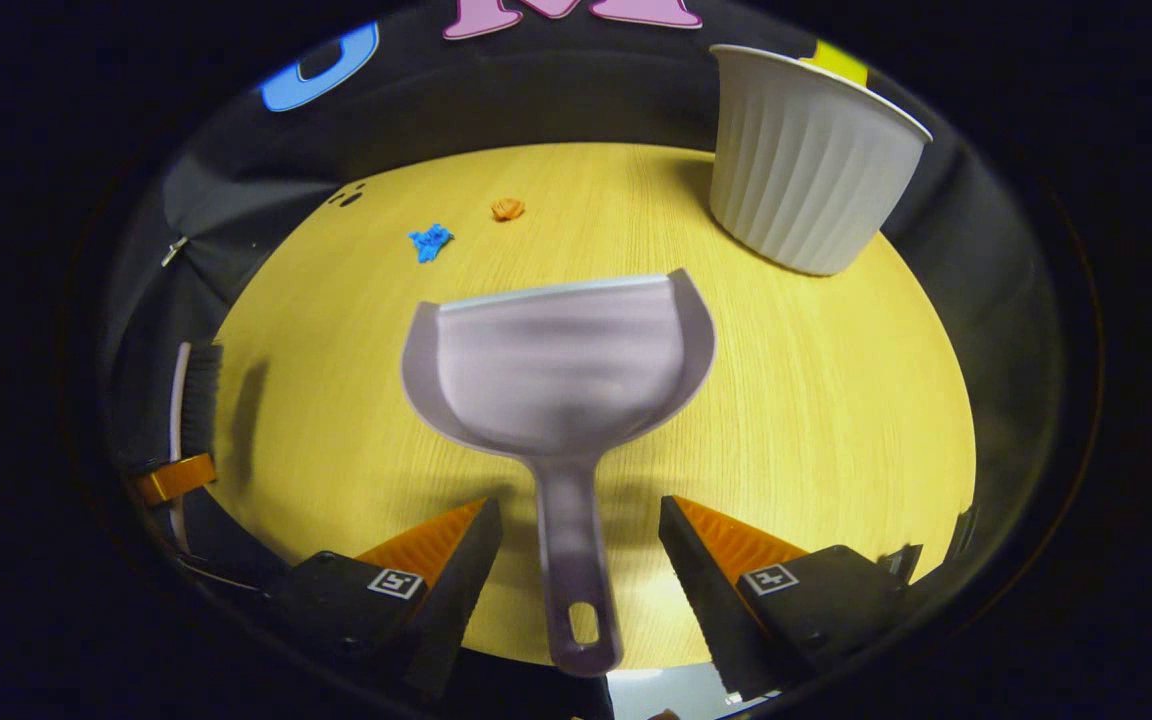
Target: Pick up the small broom and dustpan from the desktop, sweep the trash into the dustpan with the broom, and then empty the trash into the garbage bin.
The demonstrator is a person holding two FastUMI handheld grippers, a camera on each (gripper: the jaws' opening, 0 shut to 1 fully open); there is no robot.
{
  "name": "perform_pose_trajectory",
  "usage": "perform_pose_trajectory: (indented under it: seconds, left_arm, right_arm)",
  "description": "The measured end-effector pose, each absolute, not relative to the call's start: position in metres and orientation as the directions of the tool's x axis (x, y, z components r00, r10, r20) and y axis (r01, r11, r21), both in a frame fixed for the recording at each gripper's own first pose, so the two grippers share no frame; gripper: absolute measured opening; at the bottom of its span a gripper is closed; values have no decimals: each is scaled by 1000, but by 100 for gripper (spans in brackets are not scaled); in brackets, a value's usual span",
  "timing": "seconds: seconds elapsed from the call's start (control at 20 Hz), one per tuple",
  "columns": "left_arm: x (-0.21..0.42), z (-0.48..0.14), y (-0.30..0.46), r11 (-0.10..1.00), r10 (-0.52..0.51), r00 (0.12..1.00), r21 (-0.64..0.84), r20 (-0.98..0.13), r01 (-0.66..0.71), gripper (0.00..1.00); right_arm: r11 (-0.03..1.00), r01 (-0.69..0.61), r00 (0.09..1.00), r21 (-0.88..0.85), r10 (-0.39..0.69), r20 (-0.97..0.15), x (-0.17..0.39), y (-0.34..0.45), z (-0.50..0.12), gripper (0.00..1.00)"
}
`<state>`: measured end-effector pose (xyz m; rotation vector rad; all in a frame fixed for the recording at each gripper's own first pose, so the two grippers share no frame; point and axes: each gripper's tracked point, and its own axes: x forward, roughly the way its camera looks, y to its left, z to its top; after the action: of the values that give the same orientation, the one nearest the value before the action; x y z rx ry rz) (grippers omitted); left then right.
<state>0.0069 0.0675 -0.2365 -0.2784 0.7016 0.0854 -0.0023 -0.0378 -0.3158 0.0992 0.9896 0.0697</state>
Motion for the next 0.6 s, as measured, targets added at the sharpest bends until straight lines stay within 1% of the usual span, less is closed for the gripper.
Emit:
perform_pose_trajectory:
  seconds: [0.05,0.25,0.3,0.35,0.4,0.45,0.5,0.55,0.6]
  left_arm:
    - [5,-237,69,960,-10,760,-220,-650,-175,28]
    - [1,-232,74,962,8,750,-200,-662,-187,28]
    - [2,-230,75,963,12,747,-193,-665,-187,28]
    - [4,-229,75,964,14,746,-189,-666,-187,28]
    - [6,-226,73,965,14,745,-187,-667,-185,28]
    - [9,-226,71,966,11,743,-185,-669,-181,28]
    - [10,-226,68,968,8,742,-182,-671,-175,28]
    - [13,-226,66,970,6,739,-176,-674,-169,28]
    - [15,-225,65,972,6,736,-169,-677,-163,28]
  right_arm:
    - [994,-11,531,112,101,-841,-1,-36,-322,99]
    - [997,-24,472,72,75,-878,7,-32,-338,98]
    - [997,-30,491,69,75,-868,17,-32,-337,94]
    - [997,-36,482,69,78,-873,19,-30,-338,91]
    - [997,-33,482,70,77,-873,23,-30,-339,75]
    - [997,-31,477,76,81,-875,24,-29,-338,70]
    - [997,-34,470,73,80,-879,25,-31,-338,59]
    - [996,-27,471,81,84,-878,26,-32,-336,58]
    - [996,-20,463,88,87,-882,25,-32,-336,36]
